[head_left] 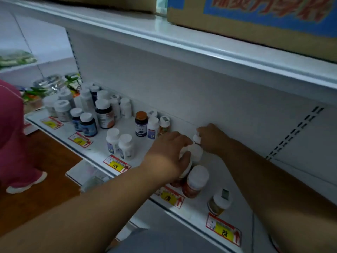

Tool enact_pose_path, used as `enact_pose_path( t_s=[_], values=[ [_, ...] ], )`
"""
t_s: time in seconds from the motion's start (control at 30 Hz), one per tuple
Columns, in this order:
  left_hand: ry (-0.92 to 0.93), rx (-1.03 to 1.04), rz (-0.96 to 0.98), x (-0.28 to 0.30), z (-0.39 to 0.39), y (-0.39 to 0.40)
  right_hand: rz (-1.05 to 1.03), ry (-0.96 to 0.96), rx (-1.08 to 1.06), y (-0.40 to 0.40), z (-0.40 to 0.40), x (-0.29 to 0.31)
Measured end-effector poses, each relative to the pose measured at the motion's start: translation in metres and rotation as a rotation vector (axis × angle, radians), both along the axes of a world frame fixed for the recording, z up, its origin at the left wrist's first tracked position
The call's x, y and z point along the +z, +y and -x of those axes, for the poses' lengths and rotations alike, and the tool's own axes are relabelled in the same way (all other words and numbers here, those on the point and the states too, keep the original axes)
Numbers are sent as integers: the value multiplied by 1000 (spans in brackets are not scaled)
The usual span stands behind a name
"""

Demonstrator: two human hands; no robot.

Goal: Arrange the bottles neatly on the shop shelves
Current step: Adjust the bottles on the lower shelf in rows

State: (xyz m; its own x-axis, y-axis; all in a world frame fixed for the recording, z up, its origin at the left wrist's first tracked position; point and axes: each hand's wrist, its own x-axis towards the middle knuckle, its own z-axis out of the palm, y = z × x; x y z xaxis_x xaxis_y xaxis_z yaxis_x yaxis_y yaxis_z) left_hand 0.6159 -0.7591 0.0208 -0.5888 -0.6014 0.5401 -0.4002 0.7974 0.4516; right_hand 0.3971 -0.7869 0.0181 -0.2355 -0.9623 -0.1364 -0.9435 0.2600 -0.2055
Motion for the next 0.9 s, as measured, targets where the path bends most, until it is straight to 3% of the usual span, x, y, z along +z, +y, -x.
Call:
enact_pose_path(
  t_s=[0.1, 0.37, 0.57, 0.73, 0.9],
  values=[
    [-64, -46, -40, -1, -7, -22, 38, 61, -50, -7, 2, -5],
    [-116, -111, -101, -1, -12, -44, 267, -16, -160, -1, -6, -12],
    [-72, -226, -107, -1, 1, -37, 513, -192, -387, 66, 1, 16],
    [-39, -375, -81, 0, 23, -14, 621, -117, -463, 122, -1, 43],
    [-25, -542, -19, -7, 41, 29, 589, -101, -564, 167, -5, 52]
  ],
)
